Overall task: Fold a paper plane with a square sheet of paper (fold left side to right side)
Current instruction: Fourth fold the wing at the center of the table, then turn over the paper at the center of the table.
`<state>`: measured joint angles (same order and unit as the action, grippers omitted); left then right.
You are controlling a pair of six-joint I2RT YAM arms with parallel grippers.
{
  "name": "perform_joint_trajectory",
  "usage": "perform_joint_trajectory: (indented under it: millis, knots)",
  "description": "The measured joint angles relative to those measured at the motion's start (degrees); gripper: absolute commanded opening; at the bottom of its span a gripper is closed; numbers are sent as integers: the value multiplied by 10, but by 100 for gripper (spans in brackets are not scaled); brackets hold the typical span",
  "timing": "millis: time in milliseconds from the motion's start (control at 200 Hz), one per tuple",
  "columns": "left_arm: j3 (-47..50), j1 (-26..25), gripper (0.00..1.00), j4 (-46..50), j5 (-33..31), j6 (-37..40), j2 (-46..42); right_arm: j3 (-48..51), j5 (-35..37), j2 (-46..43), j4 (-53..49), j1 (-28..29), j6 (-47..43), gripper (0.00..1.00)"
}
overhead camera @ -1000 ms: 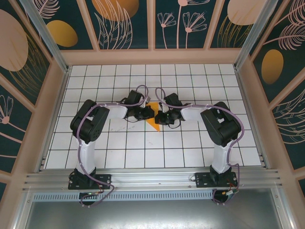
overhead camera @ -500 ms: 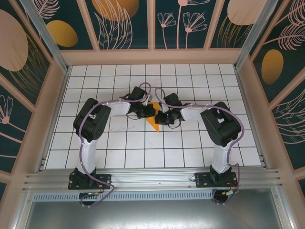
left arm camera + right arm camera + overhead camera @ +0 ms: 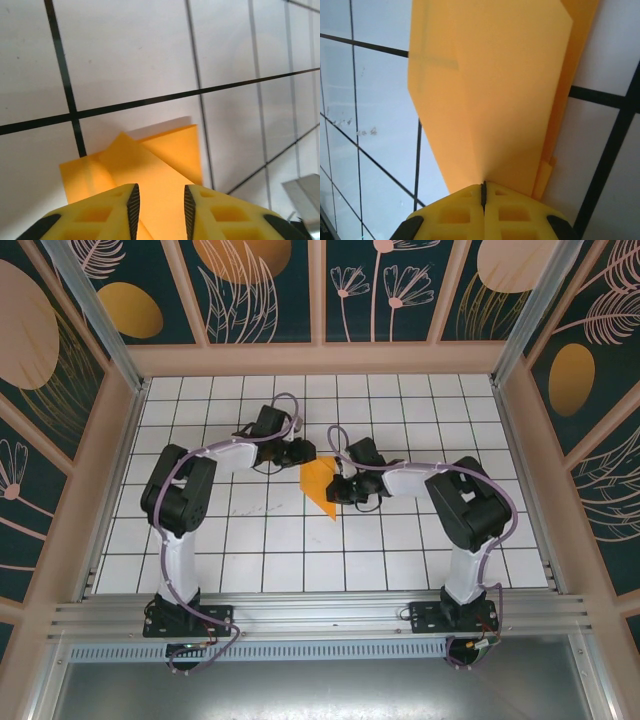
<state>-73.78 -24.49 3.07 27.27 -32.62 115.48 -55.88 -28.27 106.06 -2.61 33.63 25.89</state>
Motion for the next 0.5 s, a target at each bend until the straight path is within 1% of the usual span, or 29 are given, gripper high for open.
perform_joint_trajectory:
  millis: [105,225,370,500]
  knots:
    - [28,8,46,-7,-2,-2,-54,17,1,-37,14,0,2,22]
    - [59,14,48,-19,-9,-5,-96,34,17,-95,28,-3,-2,37]
    - [96,15,48,-35,-2,-15,-97,48,35,-141,42,-16,-5,46]
    - [107,13,49,-47,19,-29,-78,51,44,-145,42,-19,-13,50]
